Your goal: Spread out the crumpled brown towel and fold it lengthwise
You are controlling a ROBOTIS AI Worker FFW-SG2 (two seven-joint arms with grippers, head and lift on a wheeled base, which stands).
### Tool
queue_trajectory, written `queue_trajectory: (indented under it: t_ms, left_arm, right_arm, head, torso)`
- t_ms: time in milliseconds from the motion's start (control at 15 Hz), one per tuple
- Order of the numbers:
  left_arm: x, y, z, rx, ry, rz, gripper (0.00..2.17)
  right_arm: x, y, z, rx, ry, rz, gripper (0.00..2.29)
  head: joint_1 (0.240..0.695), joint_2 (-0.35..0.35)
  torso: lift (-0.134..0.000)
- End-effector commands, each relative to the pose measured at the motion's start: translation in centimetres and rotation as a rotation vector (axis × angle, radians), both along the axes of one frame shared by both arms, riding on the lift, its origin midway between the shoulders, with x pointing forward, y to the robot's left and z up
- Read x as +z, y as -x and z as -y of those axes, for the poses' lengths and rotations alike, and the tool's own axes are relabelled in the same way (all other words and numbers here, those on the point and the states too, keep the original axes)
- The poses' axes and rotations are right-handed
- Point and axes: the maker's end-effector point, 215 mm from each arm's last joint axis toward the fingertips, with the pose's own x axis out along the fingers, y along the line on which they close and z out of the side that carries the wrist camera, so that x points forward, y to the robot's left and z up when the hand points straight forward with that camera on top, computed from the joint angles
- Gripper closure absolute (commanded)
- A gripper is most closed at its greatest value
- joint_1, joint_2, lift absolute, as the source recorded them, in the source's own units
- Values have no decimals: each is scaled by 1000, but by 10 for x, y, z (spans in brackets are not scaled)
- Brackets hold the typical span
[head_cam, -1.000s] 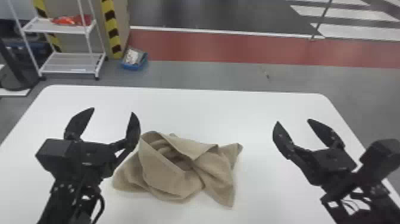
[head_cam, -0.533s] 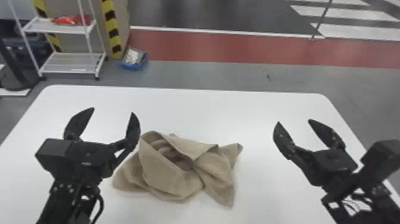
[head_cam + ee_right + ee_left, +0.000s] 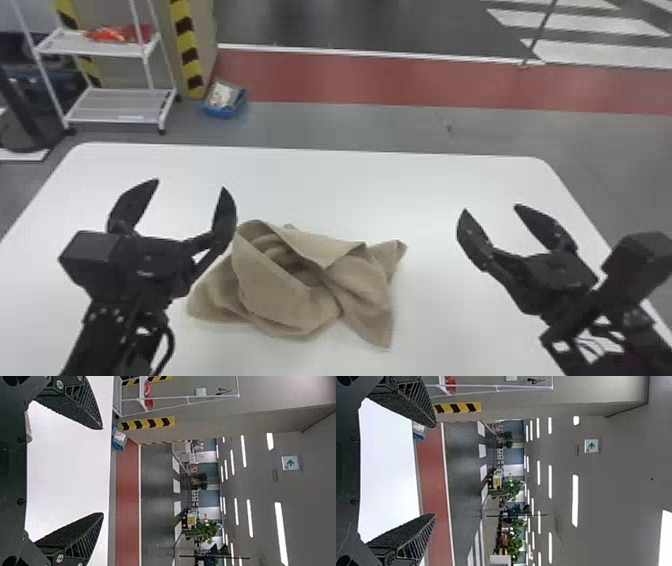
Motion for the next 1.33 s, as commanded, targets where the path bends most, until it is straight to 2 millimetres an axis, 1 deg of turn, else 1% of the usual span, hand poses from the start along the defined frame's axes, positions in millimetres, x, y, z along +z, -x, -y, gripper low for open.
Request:
queue_trajectory:
  t_ms: [0, 67, 133, 267, 333, 467, 533, 600, 667, 733, 867, 933, 1000, 1133, 1200, 1267]
  left_arm:
    - [1, 0, 0, 1, 0, 1, 97]
    - [-2, 0, -1, 0, -3, -3, 97]
    - [-5, -1, -2, 2, -5, -6, 97]
    - [-11, -2, -4, 6, -9, -16, 97]
    - [-12, -1, -4, 5, -8, -16, 97]
    - [-11, -1, -3, 3, -6, -12, 97]
    - [-10, -1, -3, 3, -6, -11, 97]
    - [-10, -1, -3, 3, -6, -11, 97]
    - [-9, 0, -2, 2, -5, -10, 97]
    - [-10, 0, -1, -2, -4, -10, 97]
    - [-11, 1, -1, -1, -4, -13, 97]
    - [-13, 1, -1, -2, -8, -16, 97]
    - [-14, 1, -2, 0, -9, -17, 97]
    - [-14, 2, -2, -2, -9, -18, 97]
    - [-14, 2, -2, -3, -6, -14, 97]
    - [-14, 3, -2, -5, -5, -12, 97]
  right_arm:
    - [-6, 0, -2, 9, -12, -21, 113]
    - [-10, 2, -8, 34, -17, -35, 117]
    - [-12, 3, -18, 72, -28, -39, 144]
    - [-15, 7, -45, 151, -61, -44, 218]
    - [-18, 10, -62, 198, -71, -55, 221]
    - [-29, 22, -109, 332, -56, -93, 221]
    - [-36, 27, -129, 385, -24, -110, 221]
    - [-42, 33, -149, 450, 32, -120, 221]
    - [-50, 38, -164, 504, 97, -133, 221]
    - [-57, 39, -174, 517, 149, -144, 221]
    - [-70, 36, -181, 528, 196, -166, 221]
    - [-74, 36, -183, 533, 202, -173, 221]
    - [-76, 37, -189, 544, 227, -173, 225]
    - [-87, 35, -209, 561, 324, -191, 225]
    - [-95, 31, -220, 576, 359, -196, 228]
    - [-102, 27, -229, 592, 362, -204, 252]
  head:
    - [695, -115]
    - [695, -115]
    - [695, -114]
    - [695, -94]
    - [695, -82]
    - [695, -54]
    - [695, -14]
    - [695, 10]
    - [695, 29]
    - [695, 54]
    - [695, 92]
    - [695, 98]
    - [695, 103]
    - [695, 111]
    - [695, 117]
    - [695, 134]
  torso:
    - [-124]
    - [-124]
    - [-124]
    - [-124]
    - [-124]
    - [-124]
    - [-124]
    - [-124]
    - [-124]
    - [-124]
    - [-124]
    - [-124]
    - [-124]
    - [-124]
    - [-124]
    - [-124]
